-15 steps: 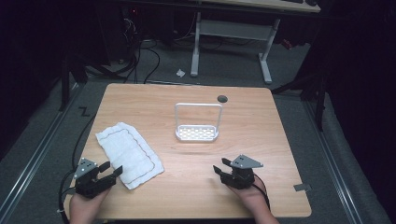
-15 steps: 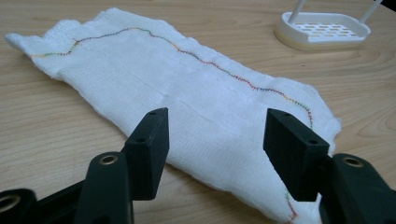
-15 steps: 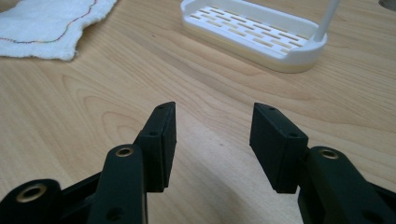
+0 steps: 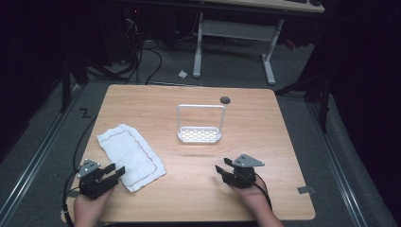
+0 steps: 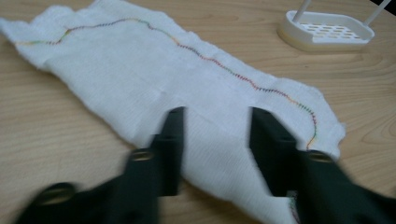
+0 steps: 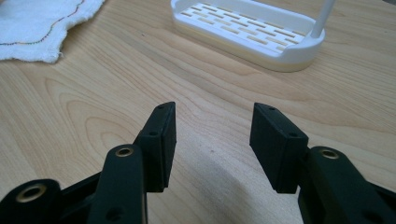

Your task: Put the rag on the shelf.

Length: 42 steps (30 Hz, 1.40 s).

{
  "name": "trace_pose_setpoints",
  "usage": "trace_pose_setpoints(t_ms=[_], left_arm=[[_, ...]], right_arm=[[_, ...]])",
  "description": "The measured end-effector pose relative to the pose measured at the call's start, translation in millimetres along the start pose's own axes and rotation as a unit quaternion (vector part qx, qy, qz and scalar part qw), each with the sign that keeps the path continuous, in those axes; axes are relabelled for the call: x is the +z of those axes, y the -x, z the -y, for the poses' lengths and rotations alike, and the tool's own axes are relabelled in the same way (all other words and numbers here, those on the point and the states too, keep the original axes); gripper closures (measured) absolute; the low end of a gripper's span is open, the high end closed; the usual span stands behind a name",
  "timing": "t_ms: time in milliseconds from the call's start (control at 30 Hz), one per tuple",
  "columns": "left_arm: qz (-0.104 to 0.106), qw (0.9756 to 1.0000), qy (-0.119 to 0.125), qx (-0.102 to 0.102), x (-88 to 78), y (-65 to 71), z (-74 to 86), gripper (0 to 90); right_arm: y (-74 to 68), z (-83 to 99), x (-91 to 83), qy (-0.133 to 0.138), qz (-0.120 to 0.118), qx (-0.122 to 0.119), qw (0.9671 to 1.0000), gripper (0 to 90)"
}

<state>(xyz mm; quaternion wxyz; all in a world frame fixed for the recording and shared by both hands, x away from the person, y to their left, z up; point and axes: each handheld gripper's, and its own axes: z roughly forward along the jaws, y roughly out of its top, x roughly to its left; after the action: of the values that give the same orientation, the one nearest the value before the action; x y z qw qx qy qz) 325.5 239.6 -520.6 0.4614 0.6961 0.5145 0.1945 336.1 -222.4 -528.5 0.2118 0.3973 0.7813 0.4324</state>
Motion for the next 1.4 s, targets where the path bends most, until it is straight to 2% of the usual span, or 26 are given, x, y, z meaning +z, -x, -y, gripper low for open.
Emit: trace_pose_setpoints(t_ms=[67,100,133,167,200,233,333,367,400,433,467,567,700,733,767,867,933,967,1000,1033,1067,1100,1167,1267,1333,1400], left_arm=[[-0.007,0.9997,-0.015,0.016,8.8,6.9,-5.5,90.0],[-0.014,0.9978,-0.051,0.040,24.2,12.9,-5.7,90.0],[-0.014,0.9978,-0.051,0.040,24.2,12.9,-5.7,90.0],[-0.015,0.9952,-0.079,0.055,33.7,15.5,-2.5,90.0],[-0.015,0.9942,-0.086,0.062,39.1,18.9,1.0,90.0],[-0.017,0.9941,-0.085,0.065,39.3,21.6,1.5,90.0],[0.002,0.9925,-0.089,0.084,39.9,36.7,4.5,90.0],[0.017,0.9895,-0.094,0.109,40.3,51.9,7.8,90.0],[0.017,0.9895,-0.094,0.109,40.3,51.9,7.8,90.0],[0.045,0.9860,-0.093,0.131,42.5,69.6,11.9,90.0],[0.045,0.9860,-0.093,0.131,42.5,69.6,11.9,90.0],[0.076,0.9817,-0.095,0.146,47.6,90.5,14.6,90.0],[0.115,0.9741,-0.098,0.168,56.2,118.2,17.4,90.0],[0.127,0.9755,-0.093,0.154,58.4,126.9,19.4,90.0],[0.134,0.9703,-0.100,0.175,60.4,132.4,18.9,90.0],[0.153,0.9658,-0.100,0.184,64.2,149.4,21.6,90.0],[0.165,0.9633,-0.099,0.188,66.1,160.3,24.0,90.0],[0.175,0.9595,-0.099,0.197,67.0,169.6,26.1,90.0],[0.178,0.9577,-0.099,0.203,66.9,173.1,27.1,90.0],[0.178,0.9577,-0.099,0.203,66.9,173.1,27.1,90.0],[0.181,0.9555,-0.099,0.211,66.6,176.4,27.7,90.0],[0.181,0.9555,-0.099,0.211,66.6,176.4,27.7,90.0],[0.188,0.9565,-0.100,0.199,67.1,174.0,27.4,90.0],[0.191,0.9568,-0.102,0.194,66.9,172.6,26.8,86.5],[0.189,0.9594,-0.105,0.181,65.8,169.7,23.8,82.6],[0.183,0.9603,-0.103,0.184,63.9,166.8,22.4,77.8]], right_arm=[[-3.0,-0.3,1.5,-0.004,0.002,-0.008,1.0000,52.5],[-4.3,-0.3,0.5,-0.005,0.003,-0.008,1.0000,54.9],[-4.3,-0.3,0.5,-0.005,0.003,-0.008,1.0000,54.9],[-4.7,-0.3,-0.7,-0.004,-0.001,-0.012,0.9999,58.9],[-5.3,-0.9,-4.7,-0.001,-0.013,-0.006,0.9999,66.2],[-5.2,-1.3,-5.8,0.001,-0.016,-0.006,0.9999,68.0],[-4.7,-3.0,-7.6,0.002,-0.017,-0.006,0.9998,71.9],[-4.4,-3.4,-7.9,0.003,-0.017,-0.006,0.9998,73.2],[-4.2,-3.6,-8.0,0.003,-0.018,-0.006,0.9998,74.1],[-4.3,-3.8,-8.2,0.003,-0.019,-0.005,0.9998,75.3],[-4.8,-4.1,-8.8,0.006,-0.017,-0.007,0.9998,78.0],[-7.1,-6.0,-10.7,0.012,-0.020,-0.015,0.9996,82.8],[-11.8,-7.9,-10.5,0.015,-0.030,-0.026,0.9991,87.8],[-11.8,-7.9,-10.5,0.015,-0.030,-0.026,0.9991,87.8],[-13.1,-8.1,-9.8,0.014,-0.032,-0.029,0.9990,89.0],[-20.0,-11.8,-9.3,0.018,-0.030,-0.049,0.9982,90.0],[-21.4,-13.8,-10.1,0.019,-0.030,-0.049,0.9982,90.0],[-23.7,-16.2,-9.1,0.019,-0.040,-0.046,0.9980,90.0],[-25.6,-16.5,-7.2,0.015,-0.045,-0.048,0.9977,90.0],[-28.3,-16.3,-4.0,0.010,-0.051,-0.048,0.9975,90.0],[-31.2,-16.1,0.0,0.002,-0.056,-0.053,0.9970,90.0],[-31.2,-16.1,0.0,0.002,-0.056,-0.053,0.9970,90.0],[-40.2,-14.1,14.1,-0.028,-0.061,-0.063,0.9957,90.0],[-43.9,-7.9,26.9,-0.057,-0.049,-0.078,0.9941,90.0],[-44.4,-5.1,28.5,-0.065,-0.044,-0.083,0.9934,90.0],[-47.1,-1.7,21.9,-0.068,-0.042,-0.082,0.9935,90.0]])
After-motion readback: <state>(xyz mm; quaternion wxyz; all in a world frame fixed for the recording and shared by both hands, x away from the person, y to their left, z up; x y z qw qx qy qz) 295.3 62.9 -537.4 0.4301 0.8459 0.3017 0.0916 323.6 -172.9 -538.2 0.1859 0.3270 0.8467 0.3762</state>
